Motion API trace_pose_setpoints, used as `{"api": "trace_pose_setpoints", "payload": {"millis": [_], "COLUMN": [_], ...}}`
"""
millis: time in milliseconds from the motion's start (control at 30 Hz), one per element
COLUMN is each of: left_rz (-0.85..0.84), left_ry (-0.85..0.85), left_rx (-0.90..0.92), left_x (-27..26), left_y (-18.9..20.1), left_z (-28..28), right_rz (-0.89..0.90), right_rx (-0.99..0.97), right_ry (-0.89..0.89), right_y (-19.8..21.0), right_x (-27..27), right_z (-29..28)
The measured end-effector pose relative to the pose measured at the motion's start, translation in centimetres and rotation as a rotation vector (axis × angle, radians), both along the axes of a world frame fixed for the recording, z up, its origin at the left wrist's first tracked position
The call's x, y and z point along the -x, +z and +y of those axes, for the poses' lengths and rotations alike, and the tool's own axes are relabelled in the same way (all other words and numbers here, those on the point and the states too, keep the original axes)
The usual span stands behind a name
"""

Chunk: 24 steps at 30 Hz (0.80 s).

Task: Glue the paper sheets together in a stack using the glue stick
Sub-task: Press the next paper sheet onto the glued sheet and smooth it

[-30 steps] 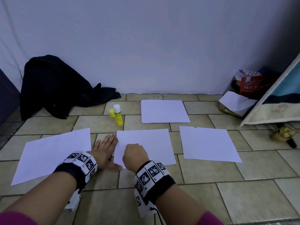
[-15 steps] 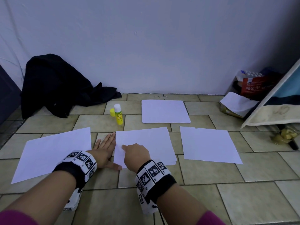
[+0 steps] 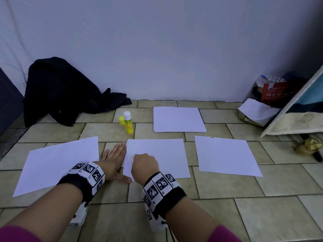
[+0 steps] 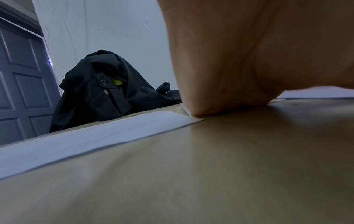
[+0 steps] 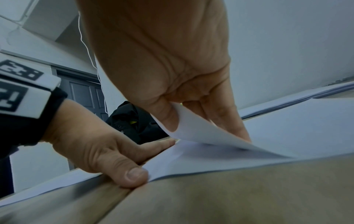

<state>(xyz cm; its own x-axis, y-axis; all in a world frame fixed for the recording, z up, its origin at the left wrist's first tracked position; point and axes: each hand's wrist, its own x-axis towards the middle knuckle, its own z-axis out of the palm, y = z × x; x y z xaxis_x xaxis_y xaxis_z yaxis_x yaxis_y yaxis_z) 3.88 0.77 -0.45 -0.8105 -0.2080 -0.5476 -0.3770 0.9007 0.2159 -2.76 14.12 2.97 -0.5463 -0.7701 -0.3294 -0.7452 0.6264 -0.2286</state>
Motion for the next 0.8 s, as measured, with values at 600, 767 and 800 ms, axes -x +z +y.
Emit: {"api": "trace_pose_setpoints", "payload": {"millis": [600, 767, 800], "left_rz": [-0.01, -0.008, -0.01], "left_ry": [-0.002, 0.013, 0.017], "left_rx": [0.014, -0.028, -0.03], "left_x": [0.0, -0.18, -0.18], "left_y": [0.17, 0.05, 0.0], "left_z": [0.04, -0.18, -0.24], "right_rz": [-0.025, -0.02, -0.022], "right_rx": [0.079, 0.089, 0.084], "right_ry": [-0.028, -0.03, -0.028], "right_y": [-0.14, -0.26, -0.27], "right_x": [0.29, 0.36, 0.42], "right_z": [0.41, 0.41, 0.38]}}
